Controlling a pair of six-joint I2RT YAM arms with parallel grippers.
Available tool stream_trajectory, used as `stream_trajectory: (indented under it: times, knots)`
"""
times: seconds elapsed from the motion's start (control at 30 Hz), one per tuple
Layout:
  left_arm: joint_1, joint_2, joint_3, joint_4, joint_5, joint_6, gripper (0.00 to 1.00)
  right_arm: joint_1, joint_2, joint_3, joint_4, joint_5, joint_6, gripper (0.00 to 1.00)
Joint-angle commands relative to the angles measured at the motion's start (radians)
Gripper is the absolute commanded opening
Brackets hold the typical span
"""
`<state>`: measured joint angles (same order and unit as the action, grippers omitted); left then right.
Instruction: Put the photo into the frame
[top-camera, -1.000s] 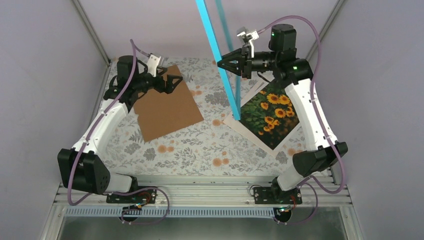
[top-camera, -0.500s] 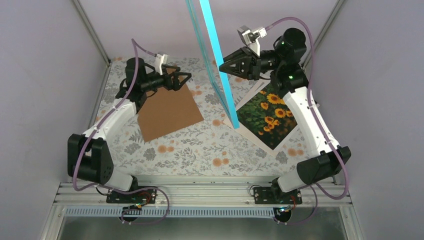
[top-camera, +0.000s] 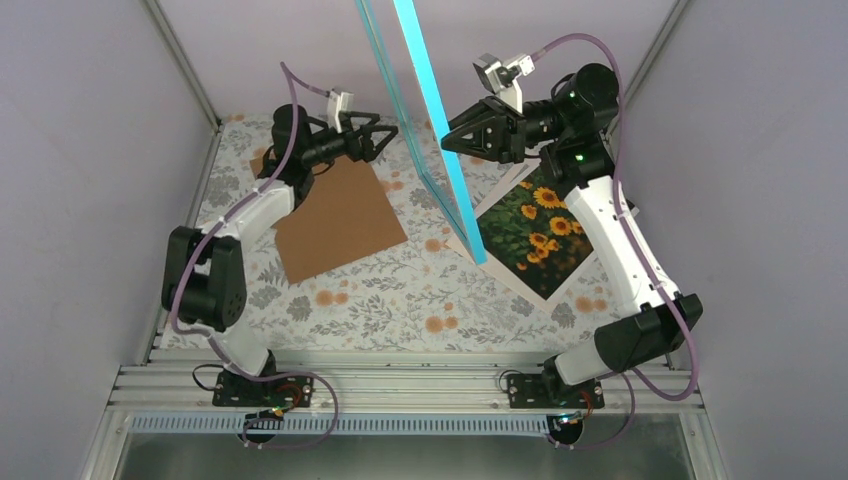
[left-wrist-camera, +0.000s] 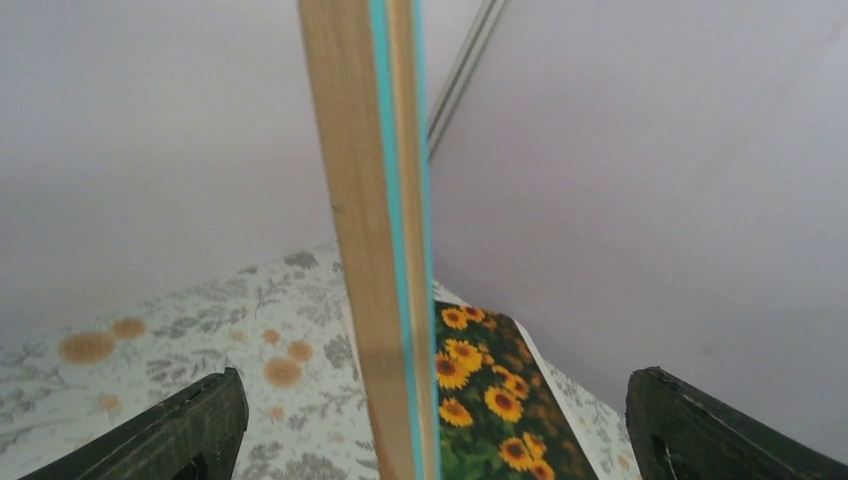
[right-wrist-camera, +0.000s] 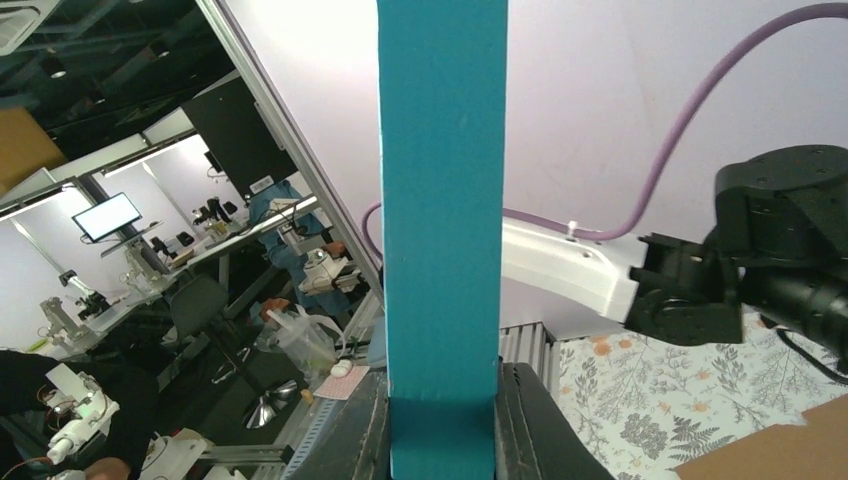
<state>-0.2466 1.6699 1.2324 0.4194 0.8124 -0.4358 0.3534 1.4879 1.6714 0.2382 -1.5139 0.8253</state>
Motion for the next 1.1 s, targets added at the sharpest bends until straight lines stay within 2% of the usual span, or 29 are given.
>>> stream_trajectory:
  times: [0.0, 0.2, 0.43, 0.5, 0.63, 0.67, 0.7, 0.77, 0.87, 0.97, 1.0, 1.07]
  knots:
    - [-0.009, 0.093, 0.076, 0.176, 0.019, -0.083, 0.94, 0.013, -0.040, 0.003, 0.129, -0.001, 0.027, 0.04]
    - [-0.036, 0.163, 0.139, 0.205, -0.002, -0.136, 0.87, 0.015, -0.041, -0.005, 0.167, -0.006, 0.069, 0.04]
    - [-0.048, 0.216, 0.153, 0.371, 0.064, -0.282, 0.61, 0.013, -0.043, -0.025, 0.167, -0.006, 0.080, 0.04]
    - [-0.051, 0.220, 0.148, 0.394, 0.071, -0.299, 0.48, 0.011, -0.041, -0.026, 0.164, -0.005, 0.080, 0.04]
    - [-0.046, 0.214, 0.127, 0.420, 0.073, -0.317, 0.15, -0.005, -0.041, -0.027, 0.151, 0.000, 0.074, 0.05]
    - [-0.043, 0.209, 0.119, 0.419, 0.075, -0.320, 0.07, -0.014, -0.042, -0.029, 0.137, 0.007, 0.065, 0.10]
    - [-0.038, 0.203, 0.112, 0.417, 0.078, -0.322, 0.03, -0.029, -0.043, -0.031, 0.110, 0.018, 0.048, 0.21]
    - [-0.032, 0.188, 0.108, 0.375, 0.090, -0.311, 0.02, -0.072, -0.050, -0.040, 0.032, 0.053, -0.002, 0.58]
    - [-0.029, 0.153, 0.107, 0.204, 0.090, -0.237, 0.02, -0.158, -0.060, -0.071, -0.071, 0.124, -0.049, 0.84]
    - [-0.033, 0.120, 0.087, 0.058, 0.088, -0.165, 0.02, -0.248, -0.079, -0.119, -0.172, 0.203, -0.117, 0.85]
    - [-0.035, 0.107, 0.072, 0.021, 0.070, -0.152, 0.02, -0.266, -0.089, -0.133, -0.235, 0.262, -0.167, 0.95]
    - [-0.047, 0.105, 0.082, -0.131, 0.000, -0.085, 0.02, -0.303, -0.108, -0.145, -0.390, 0.438, -0.314, 1.00]
